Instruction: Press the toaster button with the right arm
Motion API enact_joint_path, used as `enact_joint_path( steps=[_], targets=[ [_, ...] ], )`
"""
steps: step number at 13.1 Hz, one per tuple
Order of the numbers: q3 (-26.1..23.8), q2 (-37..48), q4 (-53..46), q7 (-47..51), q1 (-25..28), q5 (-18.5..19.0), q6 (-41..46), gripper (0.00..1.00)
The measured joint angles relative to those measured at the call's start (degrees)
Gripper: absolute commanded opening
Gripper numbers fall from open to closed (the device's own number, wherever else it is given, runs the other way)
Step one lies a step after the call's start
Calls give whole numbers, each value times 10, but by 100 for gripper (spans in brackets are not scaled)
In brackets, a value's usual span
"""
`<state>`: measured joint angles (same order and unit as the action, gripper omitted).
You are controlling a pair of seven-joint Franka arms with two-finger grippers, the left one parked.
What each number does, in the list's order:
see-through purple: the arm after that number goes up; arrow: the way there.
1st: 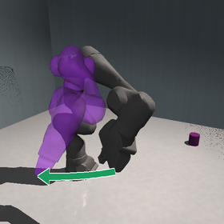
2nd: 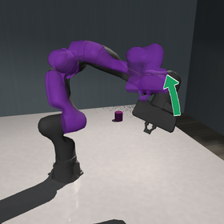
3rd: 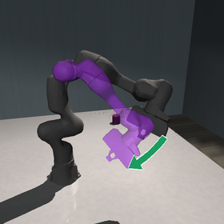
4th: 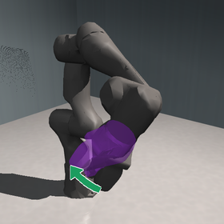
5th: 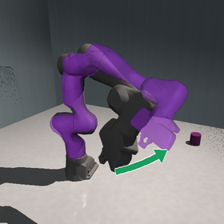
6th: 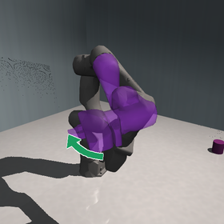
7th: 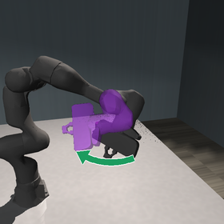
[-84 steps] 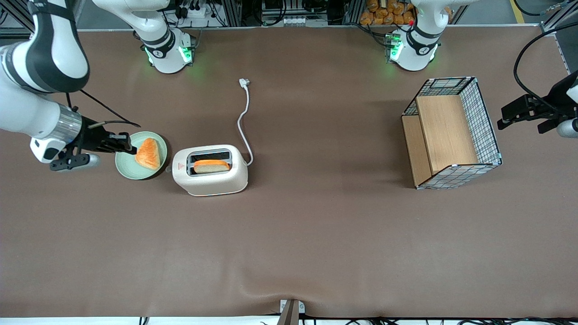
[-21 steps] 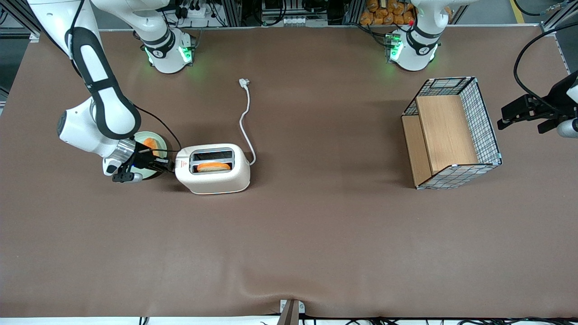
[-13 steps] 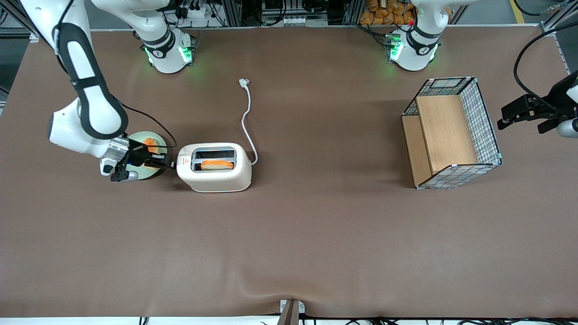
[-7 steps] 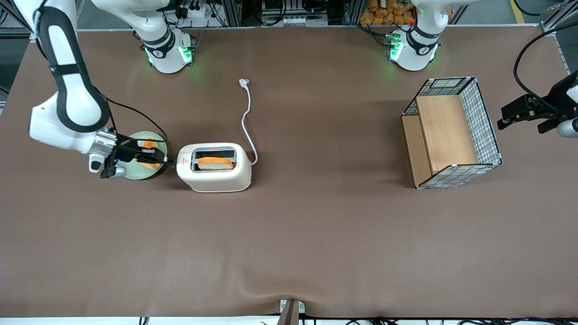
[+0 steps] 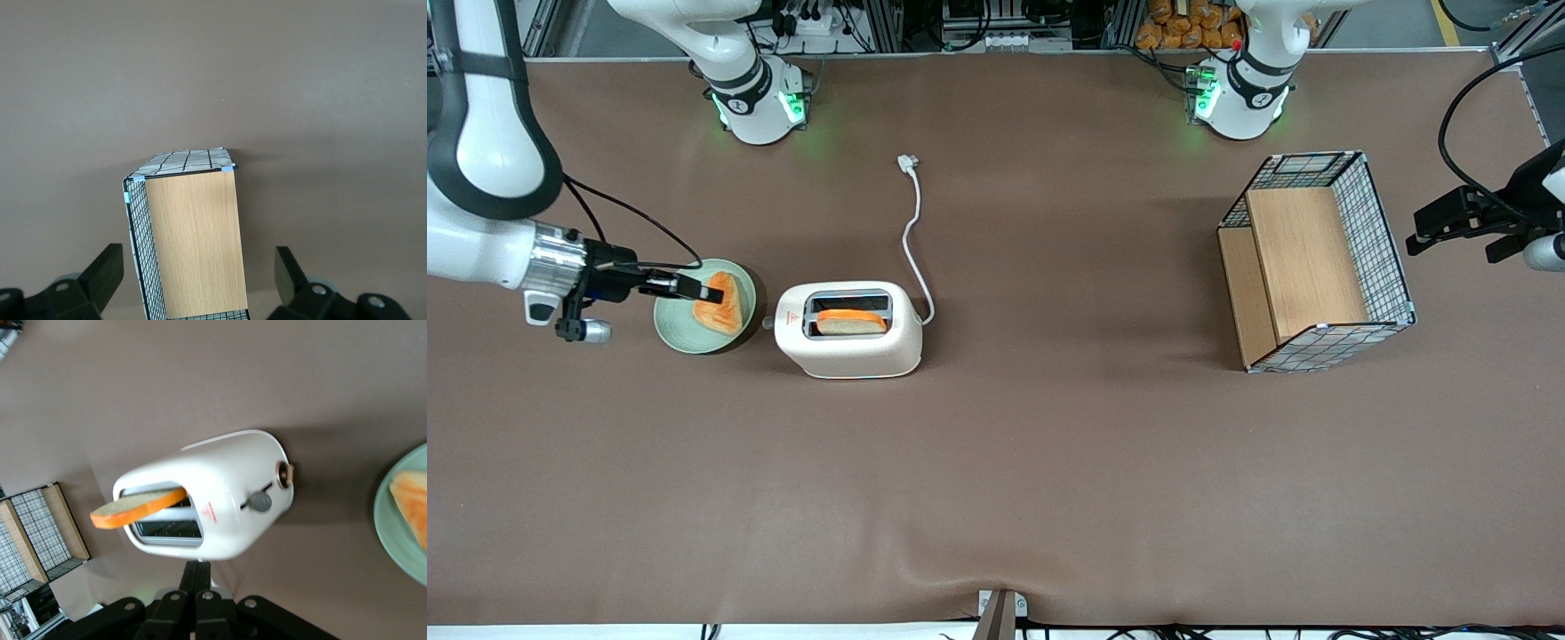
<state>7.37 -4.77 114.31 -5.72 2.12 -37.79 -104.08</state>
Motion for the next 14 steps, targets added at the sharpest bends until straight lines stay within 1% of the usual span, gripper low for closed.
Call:
enact_joint_path(
  steps=[1,2,4,6,10,12,14],
  targets=[
    [0,1,-27,32,0,21,31,7],
    [0,3,-53,54,0,39,60,19],
    [0,8,-92,67,-1,69,99,25],
    [0,12,-130,71,-1,105,139,37],
    [-1,20,-184,78,-1,163,202,41],
    [-2,35,-193,78,-1,193,224,45],
    [-3,52,-194,78,-1,216,239,48]
  ],
)
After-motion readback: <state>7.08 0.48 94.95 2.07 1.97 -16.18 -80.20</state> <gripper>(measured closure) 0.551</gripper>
